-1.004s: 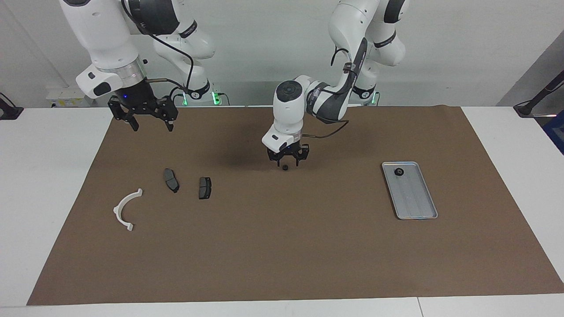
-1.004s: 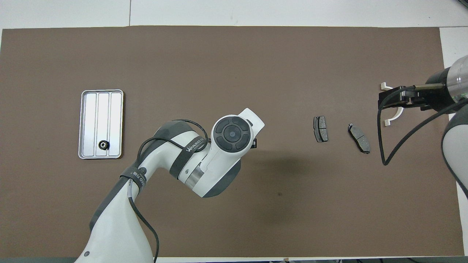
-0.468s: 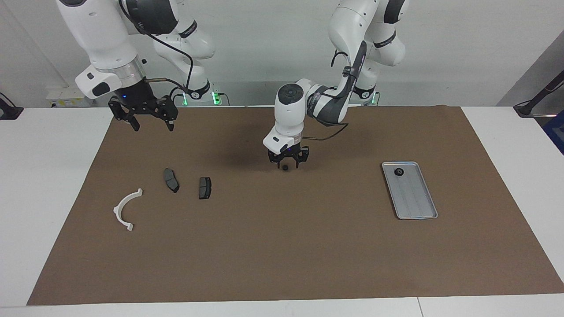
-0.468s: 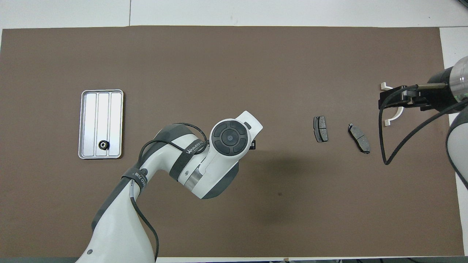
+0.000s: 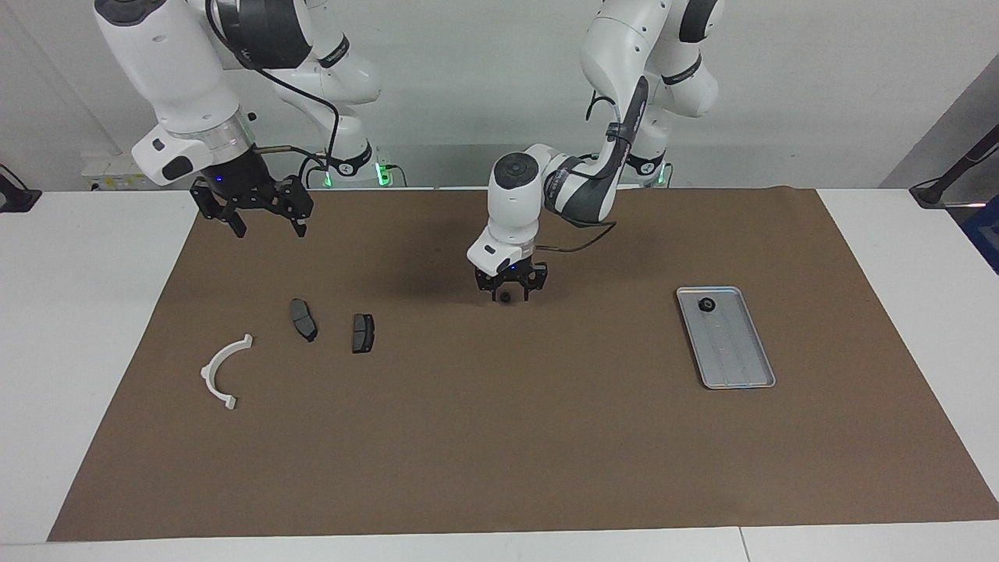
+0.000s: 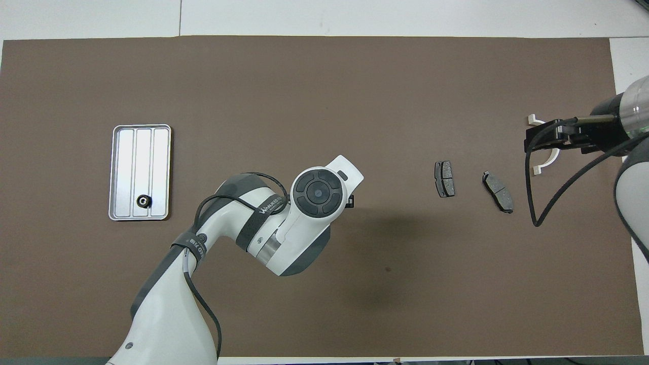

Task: Pick bearing gear from pile to tray

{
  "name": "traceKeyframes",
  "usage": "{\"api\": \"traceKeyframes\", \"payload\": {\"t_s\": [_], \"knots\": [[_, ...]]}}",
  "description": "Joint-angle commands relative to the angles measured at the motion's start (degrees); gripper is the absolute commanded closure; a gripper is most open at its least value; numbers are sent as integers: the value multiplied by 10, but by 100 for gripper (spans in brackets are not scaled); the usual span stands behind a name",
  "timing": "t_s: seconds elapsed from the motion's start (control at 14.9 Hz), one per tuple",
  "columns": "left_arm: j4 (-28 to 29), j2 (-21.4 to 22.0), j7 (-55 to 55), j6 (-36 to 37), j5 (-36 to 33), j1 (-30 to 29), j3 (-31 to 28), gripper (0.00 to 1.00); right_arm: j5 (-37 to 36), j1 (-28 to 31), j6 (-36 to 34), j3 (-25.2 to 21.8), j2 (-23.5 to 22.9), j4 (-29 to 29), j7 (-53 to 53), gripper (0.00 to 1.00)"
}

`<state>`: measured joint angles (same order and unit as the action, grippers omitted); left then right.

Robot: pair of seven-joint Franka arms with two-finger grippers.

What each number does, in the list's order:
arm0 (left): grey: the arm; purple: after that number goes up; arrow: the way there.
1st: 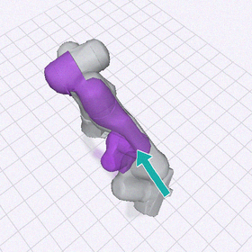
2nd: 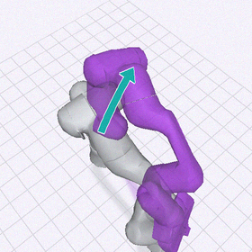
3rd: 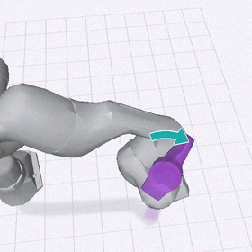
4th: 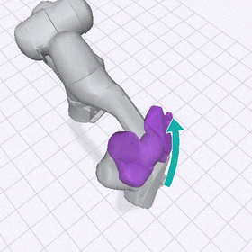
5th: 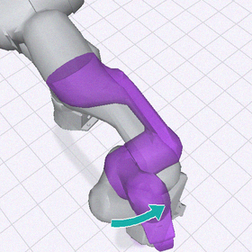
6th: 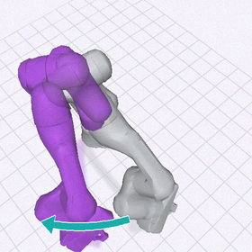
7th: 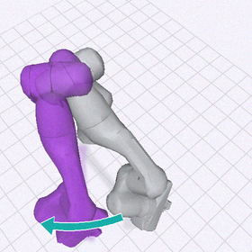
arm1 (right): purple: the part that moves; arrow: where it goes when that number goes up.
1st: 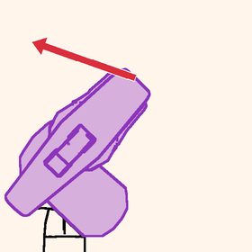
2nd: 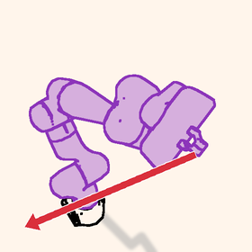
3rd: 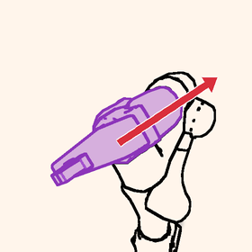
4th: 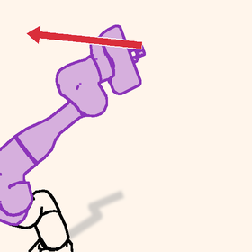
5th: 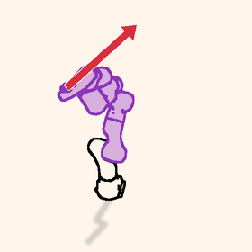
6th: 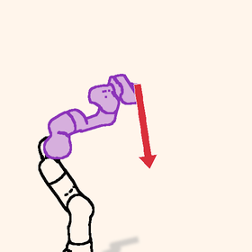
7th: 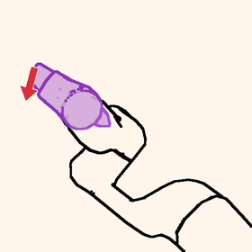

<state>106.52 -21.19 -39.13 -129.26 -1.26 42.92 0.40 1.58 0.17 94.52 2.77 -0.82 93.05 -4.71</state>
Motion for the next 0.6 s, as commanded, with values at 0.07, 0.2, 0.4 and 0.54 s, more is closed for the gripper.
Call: {"api": "traceKeyframes", "payload": {"t_s": [0.07,0.2,0.4,0.54], "knots": [[25,-1,10,-34,6,0,-2,29,-3,-3,-5,-5,7,13,21,0],[37,1,8,-44,6,1,-2,29,-13,1,-6,-5,7,14,26,0],[38,1,8,-47,6,2,-2,29,-13,3,-3,-5,8,15,36,0],[39,0,8,-50,6,1,-2,29,-13,2,-4,-5,10,16,36,0]]}}
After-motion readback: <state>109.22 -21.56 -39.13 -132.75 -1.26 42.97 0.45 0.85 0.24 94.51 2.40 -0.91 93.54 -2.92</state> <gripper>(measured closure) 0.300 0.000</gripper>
